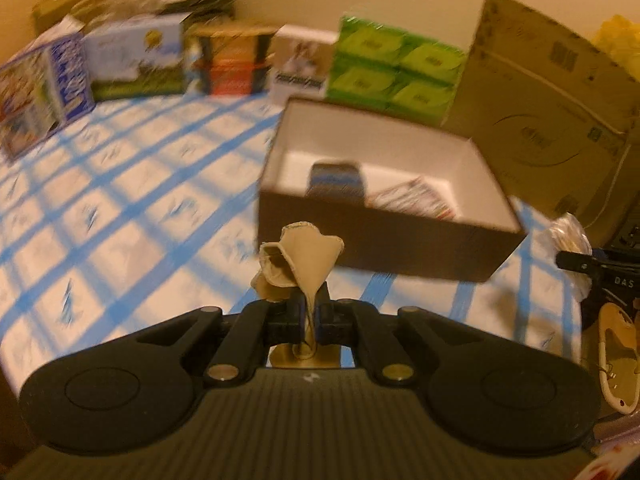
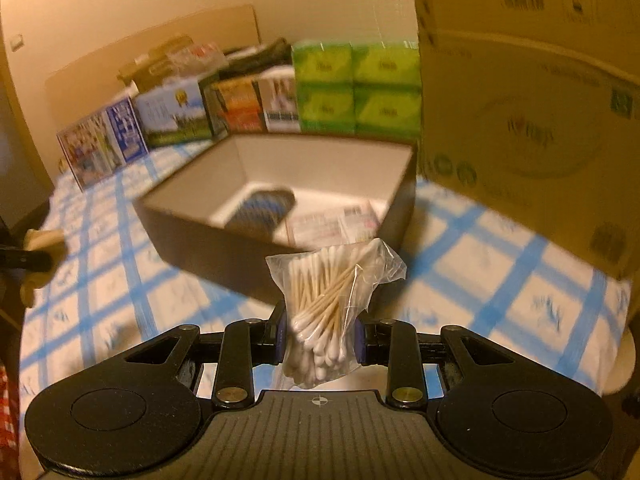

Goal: Organize soft objects
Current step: 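Carry the beige stocking and cotton-swab bag into the brown box with both grippers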

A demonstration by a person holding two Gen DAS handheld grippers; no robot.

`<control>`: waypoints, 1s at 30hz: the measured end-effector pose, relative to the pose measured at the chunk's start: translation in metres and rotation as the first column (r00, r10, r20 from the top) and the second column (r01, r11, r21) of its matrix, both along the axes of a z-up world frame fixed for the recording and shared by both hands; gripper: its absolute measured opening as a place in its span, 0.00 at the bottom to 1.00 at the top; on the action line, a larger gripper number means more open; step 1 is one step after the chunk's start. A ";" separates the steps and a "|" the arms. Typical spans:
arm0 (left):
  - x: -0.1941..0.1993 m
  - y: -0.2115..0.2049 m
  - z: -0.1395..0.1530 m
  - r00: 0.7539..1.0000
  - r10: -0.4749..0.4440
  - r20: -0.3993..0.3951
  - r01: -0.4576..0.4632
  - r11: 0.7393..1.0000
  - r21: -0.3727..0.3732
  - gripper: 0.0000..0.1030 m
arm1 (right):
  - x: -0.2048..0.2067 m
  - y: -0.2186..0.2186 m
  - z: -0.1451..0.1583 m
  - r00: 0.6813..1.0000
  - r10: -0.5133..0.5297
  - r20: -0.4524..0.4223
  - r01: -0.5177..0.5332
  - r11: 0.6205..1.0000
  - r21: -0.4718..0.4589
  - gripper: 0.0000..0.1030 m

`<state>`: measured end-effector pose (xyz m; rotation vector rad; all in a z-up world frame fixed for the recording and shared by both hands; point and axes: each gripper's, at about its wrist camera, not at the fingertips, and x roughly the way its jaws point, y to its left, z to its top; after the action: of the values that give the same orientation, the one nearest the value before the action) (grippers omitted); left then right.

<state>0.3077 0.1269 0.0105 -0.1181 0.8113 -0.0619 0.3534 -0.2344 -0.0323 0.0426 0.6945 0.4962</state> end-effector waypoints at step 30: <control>0.202 -0.115 -0.005 0.984 -0.156 -0.082 0.159 0.987 0.024 0.12 | 0.134 0.049 0.021 0.999 0.016 -0.036 -0.016 1.000 -0.026 0.31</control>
<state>0.5096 0.0120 0.0055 -0.0272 0.9005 -0.1953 0.4874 -0.1849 -0.0114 0.0214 0.7368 0.5026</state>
